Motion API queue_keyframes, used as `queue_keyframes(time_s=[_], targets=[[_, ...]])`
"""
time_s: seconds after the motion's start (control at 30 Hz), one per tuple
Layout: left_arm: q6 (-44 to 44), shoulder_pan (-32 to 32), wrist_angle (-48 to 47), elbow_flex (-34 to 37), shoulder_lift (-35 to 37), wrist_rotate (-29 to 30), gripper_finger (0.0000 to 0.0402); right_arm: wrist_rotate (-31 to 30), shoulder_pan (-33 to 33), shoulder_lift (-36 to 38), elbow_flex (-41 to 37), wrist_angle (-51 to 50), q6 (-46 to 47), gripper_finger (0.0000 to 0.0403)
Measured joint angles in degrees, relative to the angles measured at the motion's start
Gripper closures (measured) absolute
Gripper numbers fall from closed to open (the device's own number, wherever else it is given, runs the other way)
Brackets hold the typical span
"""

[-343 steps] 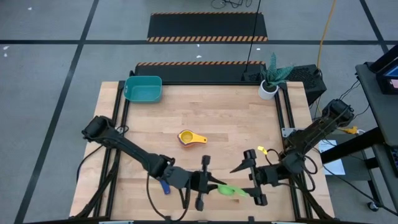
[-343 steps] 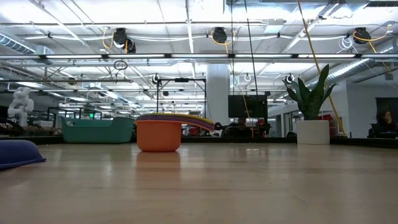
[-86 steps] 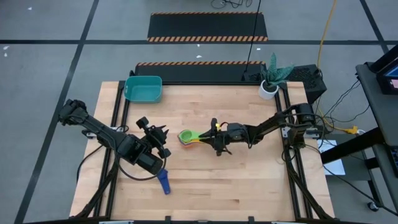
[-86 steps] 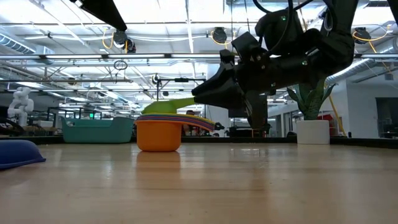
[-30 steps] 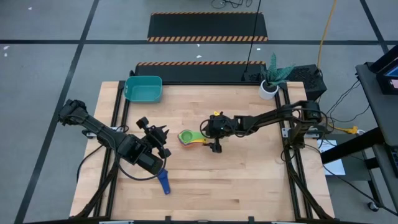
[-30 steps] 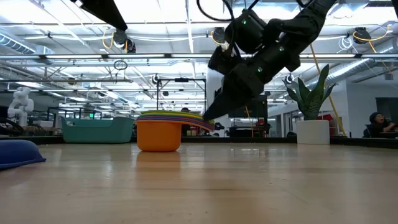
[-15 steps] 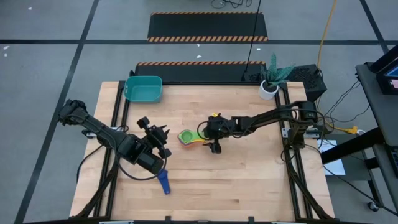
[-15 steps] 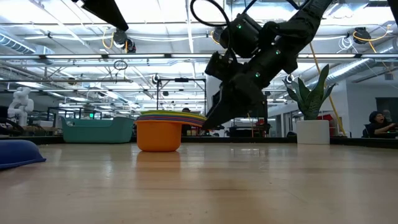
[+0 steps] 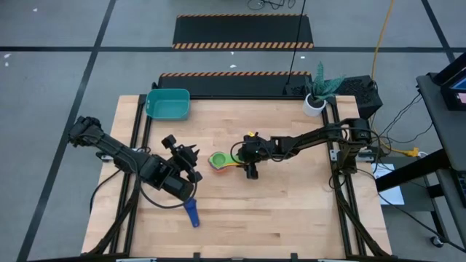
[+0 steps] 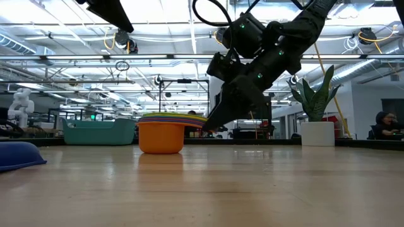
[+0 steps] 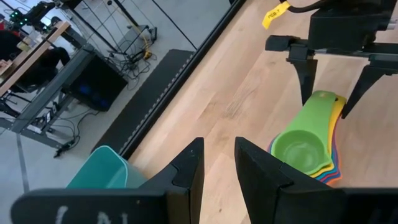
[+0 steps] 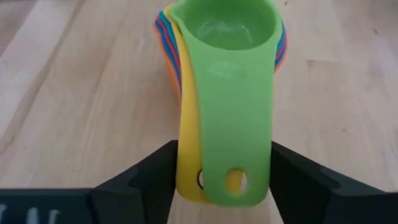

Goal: Nest measuring cups in basket
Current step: Stack the green measuring cup on top of the yellow measuring cup

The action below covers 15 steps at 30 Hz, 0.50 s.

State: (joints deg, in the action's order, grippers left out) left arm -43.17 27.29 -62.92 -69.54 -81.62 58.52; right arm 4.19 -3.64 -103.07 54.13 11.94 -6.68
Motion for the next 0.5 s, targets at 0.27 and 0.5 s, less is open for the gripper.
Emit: queue_keyframes(time_s=[0.27, 0.5], targets=[[-0.01, 0.00, 0.00, 0.00, 0.00, -0.02, 0.0309, 0.00, 0.00, 0.00, 0.00, -0.06, 0.00, 0.0230], [-0.06, 0.00, 0.00, 0.00, 0.00, -0.07, 0.0309, -0.04, 0.00, 0.00, 0.00, -0.06, 0.00, 0.0268]])
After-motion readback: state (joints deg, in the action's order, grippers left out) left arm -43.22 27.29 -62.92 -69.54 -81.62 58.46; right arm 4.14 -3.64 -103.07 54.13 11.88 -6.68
